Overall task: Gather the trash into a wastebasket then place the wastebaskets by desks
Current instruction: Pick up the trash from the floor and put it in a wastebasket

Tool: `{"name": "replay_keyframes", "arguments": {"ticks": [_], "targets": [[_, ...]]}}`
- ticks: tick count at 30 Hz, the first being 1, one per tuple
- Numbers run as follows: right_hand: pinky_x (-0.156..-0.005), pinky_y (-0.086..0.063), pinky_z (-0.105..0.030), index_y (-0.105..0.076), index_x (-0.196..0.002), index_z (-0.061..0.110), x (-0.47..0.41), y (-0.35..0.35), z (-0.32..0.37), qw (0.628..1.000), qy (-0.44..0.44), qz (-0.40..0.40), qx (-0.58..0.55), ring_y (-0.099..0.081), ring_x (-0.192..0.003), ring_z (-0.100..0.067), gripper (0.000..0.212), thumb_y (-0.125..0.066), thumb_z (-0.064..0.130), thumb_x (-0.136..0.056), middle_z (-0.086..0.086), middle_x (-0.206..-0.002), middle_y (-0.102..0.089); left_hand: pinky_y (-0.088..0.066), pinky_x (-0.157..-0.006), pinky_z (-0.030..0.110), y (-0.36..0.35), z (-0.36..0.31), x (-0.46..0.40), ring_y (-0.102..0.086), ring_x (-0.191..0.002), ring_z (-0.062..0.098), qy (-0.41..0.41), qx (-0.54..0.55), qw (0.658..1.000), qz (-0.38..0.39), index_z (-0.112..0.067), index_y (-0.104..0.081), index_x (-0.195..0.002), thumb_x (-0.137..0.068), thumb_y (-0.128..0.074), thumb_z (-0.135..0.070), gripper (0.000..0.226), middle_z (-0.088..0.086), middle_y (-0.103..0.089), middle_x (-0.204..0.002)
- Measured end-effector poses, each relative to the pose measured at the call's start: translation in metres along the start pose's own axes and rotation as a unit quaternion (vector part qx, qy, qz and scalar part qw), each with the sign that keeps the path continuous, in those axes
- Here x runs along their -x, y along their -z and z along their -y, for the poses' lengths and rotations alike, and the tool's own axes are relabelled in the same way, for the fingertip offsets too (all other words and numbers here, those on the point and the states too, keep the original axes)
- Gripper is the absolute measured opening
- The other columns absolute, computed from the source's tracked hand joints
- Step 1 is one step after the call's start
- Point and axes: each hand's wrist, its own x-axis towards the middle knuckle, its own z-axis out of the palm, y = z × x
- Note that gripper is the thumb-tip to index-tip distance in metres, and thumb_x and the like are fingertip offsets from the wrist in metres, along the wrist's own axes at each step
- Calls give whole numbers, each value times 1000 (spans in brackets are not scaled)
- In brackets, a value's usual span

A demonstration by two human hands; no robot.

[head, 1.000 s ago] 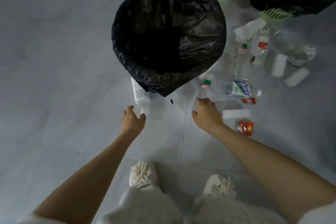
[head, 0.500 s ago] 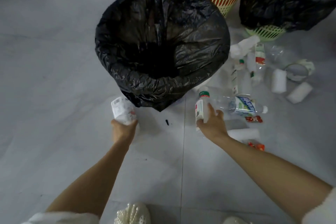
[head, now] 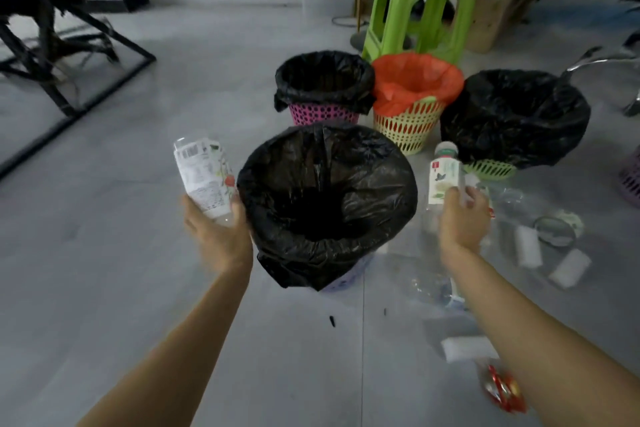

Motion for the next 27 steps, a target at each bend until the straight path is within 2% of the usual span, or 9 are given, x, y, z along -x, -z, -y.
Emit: {"name": "replay_keyframes", "arguments": {"ticks": [2,5,8,11,14,16,19,24,27], "targets": [[-88,-42,-28,-54,-129,10,3,-1,21,998,59,8,-10,-52,-118,-28,43,-52,28,-90,-13,-131,-53,-39,-92,27,-5,-28,-5,-47,-123,24,-57,-32,998,10,-22,-22,-149,-87,-60,-41,76,7,-36,-144],[-99,-41,-27,-59,-124,13,8,-6,50,991,123,55,-12,-51,-120,-20,40,-53,31,-90,-7,-130,-55,-41,-83,32,-14,-62,-6,-49,-121,27,-179,-120,975,45,-27,-21,-150,-86,-60,-43,76,7,-37,-142],[-95,-49,-36,-69,-109,16,11,-10,65,977,183,108,36,-59,-109,-17,50,-50,50,-78,-5,-119,-62,-47,-80,38,-28,-79,-2,-52,-118,27,-258,-263,920,137,-31,-31,-145,-85,-56,-51,68,3,-42,-139],[-98,-43,-27,-67,-110,12,15,-9,66,959,242,107,101,-52,-108,-10,40,-61,40,-83,-5,-122,-55,-45,-88,41,-42,-78,3,-51,-122,29,-254,-327,892,183,-27,-38,-141,-86,-53,-55,64,3,-44,-141],[-107,-33,-25,-61,-120,5,27,-14,60,928,320,155,112,-44,-125,-19,42,-67,27,-85,-11,-129,-47,-33,-106,48,-55,-70,5,-39,-133,33,-249,-362,880,178,-23,-30,-145,-85,-53,-56,72,8,-38,-147],[-106,-24,-14,-55,-128,5,31,-20,52,911,326,218,123,-39,-131,-20,44,-63,24,-88,-10,-135,-43,-23,-113,52,-61,-68,11,-30,-138,31,-255,-356,880,182,-24,-27,-146,-87,-51,-53,70,7,-34,-149],[-100,-19,-6,-52,-132,5,25,-23,44,908,334,220,125,-41,-130,-20,40,-54,17,-93,-10,-135,-46,-15,-118,52,-70,-69,33,-23,-143,28,-263,-305,889,217,-24,-28,-146,-92,-48,-46,62,6,-30,-152],[-96,-28,-12,-56,-124,-4,-11,14,22,937,296,131,130,-51,-120,-32,35,-49,5,-91,-21,-125,-58,-22,-116,51,-96,-74,81,-35,-139,26,-341,-257,869,249,-18,-44,-139,-92,-48,-36,50,5,-42,-147],[-98,-34,-28,-57,-121,-5,-43,59,-14,955,223,75,182,-52,-118,-37,40,-44,9,-87,-24,-122,-58,-34,-106,52,-118,-86,120,-54,-123,30,-478,-221,822,218,-11,-60,-122,-84,-52,-26,42,10,-60,-129]]}}
